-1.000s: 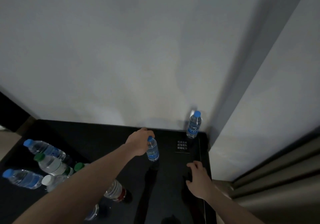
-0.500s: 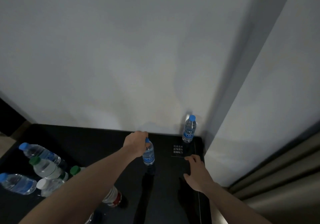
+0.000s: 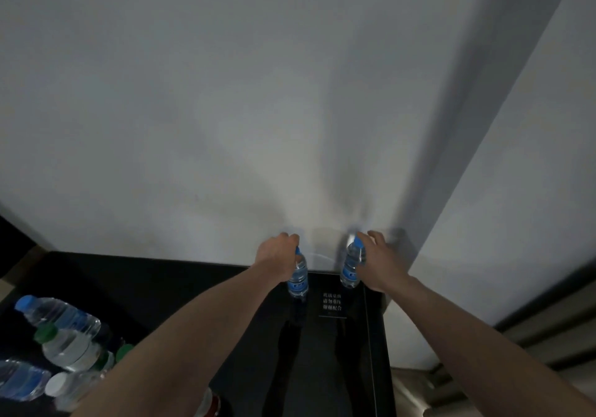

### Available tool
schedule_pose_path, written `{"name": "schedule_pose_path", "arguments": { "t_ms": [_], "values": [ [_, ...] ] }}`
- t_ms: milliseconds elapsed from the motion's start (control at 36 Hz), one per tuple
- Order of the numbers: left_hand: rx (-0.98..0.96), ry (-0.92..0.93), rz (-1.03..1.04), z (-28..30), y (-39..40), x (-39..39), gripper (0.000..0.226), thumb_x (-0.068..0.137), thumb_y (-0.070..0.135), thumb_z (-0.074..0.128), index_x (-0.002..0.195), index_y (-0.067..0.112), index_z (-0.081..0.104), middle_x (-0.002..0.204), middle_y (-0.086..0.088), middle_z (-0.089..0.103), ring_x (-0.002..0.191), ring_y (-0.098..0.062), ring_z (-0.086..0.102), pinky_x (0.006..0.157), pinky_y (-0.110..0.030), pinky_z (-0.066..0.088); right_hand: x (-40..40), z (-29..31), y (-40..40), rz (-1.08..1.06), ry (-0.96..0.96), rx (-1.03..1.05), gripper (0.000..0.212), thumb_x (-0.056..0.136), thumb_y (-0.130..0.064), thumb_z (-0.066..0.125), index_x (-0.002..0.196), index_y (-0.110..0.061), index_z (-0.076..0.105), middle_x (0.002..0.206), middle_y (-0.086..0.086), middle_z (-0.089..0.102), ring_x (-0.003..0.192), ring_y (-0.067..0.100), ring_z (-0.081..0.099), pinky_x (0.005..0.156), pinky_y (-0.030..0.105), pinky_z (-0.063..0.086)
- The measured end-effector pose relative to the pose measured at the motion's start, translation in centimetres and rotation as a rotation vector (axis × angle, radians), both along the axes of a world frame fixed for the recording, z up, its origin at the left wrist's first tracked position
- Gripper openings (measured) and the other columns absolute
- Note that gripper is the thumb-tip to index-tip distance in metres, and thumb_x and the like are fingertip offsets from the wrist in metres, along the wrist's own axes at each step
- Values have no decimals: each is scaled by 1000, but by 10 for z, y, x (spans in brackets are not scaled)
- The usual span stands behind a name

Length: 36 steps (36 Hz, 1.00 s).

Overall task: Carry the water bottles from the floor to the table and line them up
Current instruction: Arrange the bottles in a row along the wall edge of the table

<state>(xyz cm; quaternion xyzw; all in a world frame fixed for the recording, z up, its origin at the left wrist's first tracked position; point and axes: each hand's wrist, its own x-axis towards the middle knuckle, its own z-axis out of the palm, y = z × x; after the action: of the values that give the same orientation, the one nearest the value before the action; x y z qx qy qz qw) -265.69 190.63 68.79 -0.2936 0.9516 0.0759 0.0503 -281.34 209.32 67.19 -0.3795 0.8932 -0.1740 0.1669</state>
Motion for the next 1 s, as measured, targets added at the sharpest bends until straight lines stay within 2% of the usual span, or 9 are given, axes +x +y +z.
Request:
{"name": "schedule_pose_path", "arguments": {
  "t_ms": [194, 417, 611, 722, 833, 889, 1000],
  "values": [
    [14, 31, -34, -2, -3, -45, 31, 93, 18, 65, 122, 16, 54, 115, -8, 55, 102, -29, 60, 85, -40, 55, -23, -8, -15, 16, -12, 103, 82, 89, -18, 64, 158, -25, 20, 163, 6, 12, 139, 35, 34, 110, 37, 38],
    [71, 136, -31, -18, -1, -75, 26, 91, 9, 66, 115, 15, 61, 115, -6, 61, 100, -26, 62, 85, -36, 55, -36, -27, -16, 80, -15, 166, 80, 91, -18, 57, 159, -27, 15, 164, 5, 14, 134, 36, 41, 106, 36, 42],
    [132, 178, -77, -28, 4, -86, 28, 91, 5, 64, 117, 14, 61, 121, -5, 59, 98, -27, 62, 80, -34, 54, -37, -33, -14, 85, -19, 104, 80, 89, -10, 58, 158, -28, 22, 162, 3, 21, 131, 32, 47, 103, 39, 46],
    [170, 186, -100, -33, 9, -91, 31, 90, 1, 63, 119, 13, 61, 123, -6, 58, 99, -28, 63, 85, -37, 56, -38, -32, -12, 86, -37, 75, 80, 90, -7, 59, 158, -28, 21, 162, 3, 24, 137, 31, 42, 108, 39, 43],
    [193, 209, -119, -35, 13, -96, 34, 91, 3, 64, 124, 13, 60, 127, -6, 56, 100, -28, 63, 87, -38, 55, -38, -31, -9, 89, -80, 66, 88, 87, 0, 59, 159, -30, 17, 160, 3, 28, 135, 30, 44, 107, 39, 44],
    [200, 218, -133, -35, 17, -98, 32, 92, 3, 63, 123, 13, 62, 126, -6, 57, 99, -28, 64, 83, -36, 54, -37, -31, -8, 92, -101, 66, 90, 86, 1, 59, 159, -30, 16, 159, 4, 29, 135, 30, 44, 107, 38, 44],
    [203, 228, -122, -37, 26, -99, 34, 93, 0, 60, 123, 14, 61, 123, -5, 56, 98, -29, 63, 72, -28, 42, -36, -32, -6, 77, -121, 60, 90, 86, 0, 62, 159, -29, 16, 158, 7, 30, 136, 29, 44, 108, 37, 43]
  ]
}}
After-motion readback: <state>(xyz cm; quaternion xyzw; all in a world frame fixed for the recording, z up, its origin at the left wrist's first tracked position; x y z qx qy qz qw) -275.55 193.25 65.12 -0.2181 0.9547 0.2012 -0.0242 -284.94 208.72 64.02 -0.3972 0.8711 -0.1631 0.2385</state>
